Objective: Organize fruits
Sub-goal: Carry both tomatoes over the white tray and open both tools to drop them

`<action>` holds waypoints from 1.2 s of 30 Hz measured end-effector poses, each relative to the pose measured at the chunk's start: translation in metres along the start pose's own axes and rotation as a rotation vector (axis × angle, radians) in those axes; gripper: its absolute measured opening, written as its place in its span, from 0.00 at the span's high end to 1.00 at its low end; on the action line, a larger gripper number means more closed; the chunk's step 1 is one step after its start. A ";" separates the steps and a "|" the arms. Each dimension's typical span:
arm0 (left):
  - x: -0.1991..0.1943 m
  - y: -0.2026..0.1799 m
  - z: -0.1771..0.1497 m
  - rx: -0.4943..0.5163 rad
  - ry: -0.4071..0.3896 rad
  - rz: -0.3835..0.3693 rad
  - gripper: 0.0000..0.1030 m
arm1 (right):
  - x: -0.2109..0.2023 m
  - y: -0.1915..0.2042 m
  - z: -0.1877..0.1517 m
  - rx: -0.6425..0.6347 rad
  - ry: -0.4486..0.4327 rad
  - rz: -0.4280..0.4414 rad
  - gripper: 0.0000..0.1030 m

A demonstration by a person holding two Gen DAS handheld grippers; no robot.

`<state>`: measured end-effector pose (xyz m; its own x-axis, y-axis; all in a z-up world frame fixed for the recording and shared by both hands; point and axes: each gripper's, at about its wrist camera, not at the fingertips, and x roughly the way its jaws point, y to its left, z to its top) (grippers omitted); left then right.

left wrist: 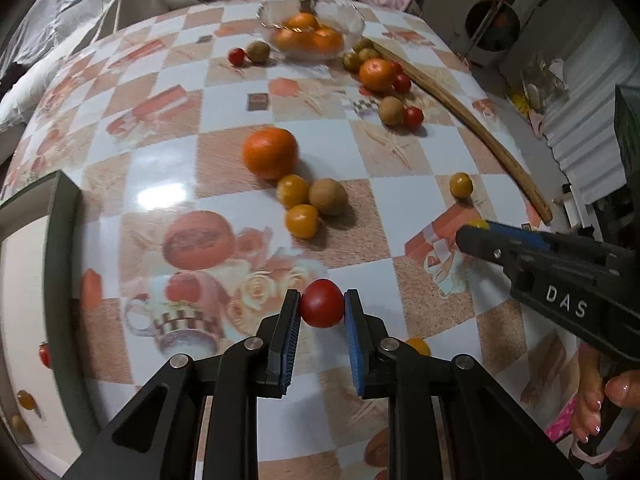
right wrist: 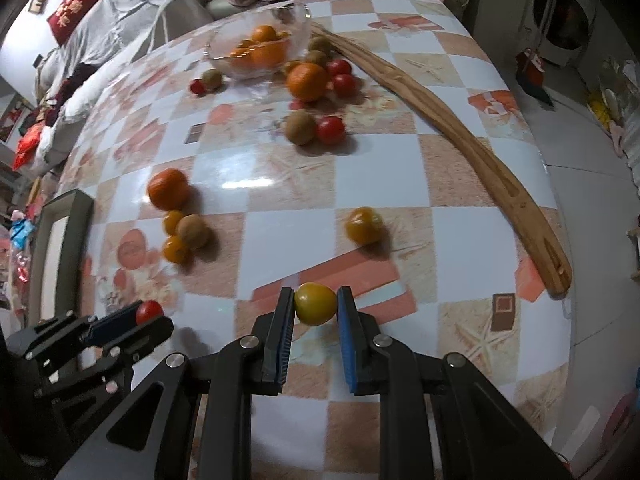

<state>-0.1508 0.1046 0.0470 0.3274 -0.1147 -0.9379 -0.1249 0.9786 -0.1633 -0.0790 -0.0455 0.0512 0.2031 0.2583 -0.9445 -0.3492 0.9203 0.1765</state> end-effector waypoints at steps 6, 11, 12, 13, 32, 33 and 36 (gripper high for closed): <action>-0.019 0.026 -0.004 -0.035 -0.028 0.013 0.77 | -0.006 0.022 -0.002 -0.034 0.005 0.023 0.77; -0.032 0.051 -0.010 -0.073 -0.048 0.035 0.77 | -0.006 0.047 -0.001 -0.073 0.009 0.044 0.77; -0.035 0.057 -0.012 -0.085 -0.052 0.039 0.77 | -0.006 0.056 0.000 -0.085 0.009 0.051 0.77; -0.037 0.062 -0.013 -0.092 -0.056 0.041 0.77 | -0.005 0.063 0.001 -0.095 0.009 0.056 0.77; -0.089 0.192 -0.060 -0.307 -0.137 0.154 0.77 | 0.008 0.224 0.005 -0.350 0.029 0.168 0.77; -0.091 0.199 -0.064 -0.320 -0.138 0.162 0.77 | 0.009 0.233 0.005 -0.361 0.031 0.174 0.77; -0.093 0.220 -0.073 -0.355 -0.139 0.187 0.77 | 0.013 0.256 0.006 -0.385 0.039 0.194 0.77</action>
<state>-0.2770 0.3183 0.0758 0.3888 0.1071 -0.9151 -0.5007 0.8583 -0.1123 -0.1604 0.1955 0.0855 0.0680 0.3981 -0.9148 -0.6948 0.6770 0.2429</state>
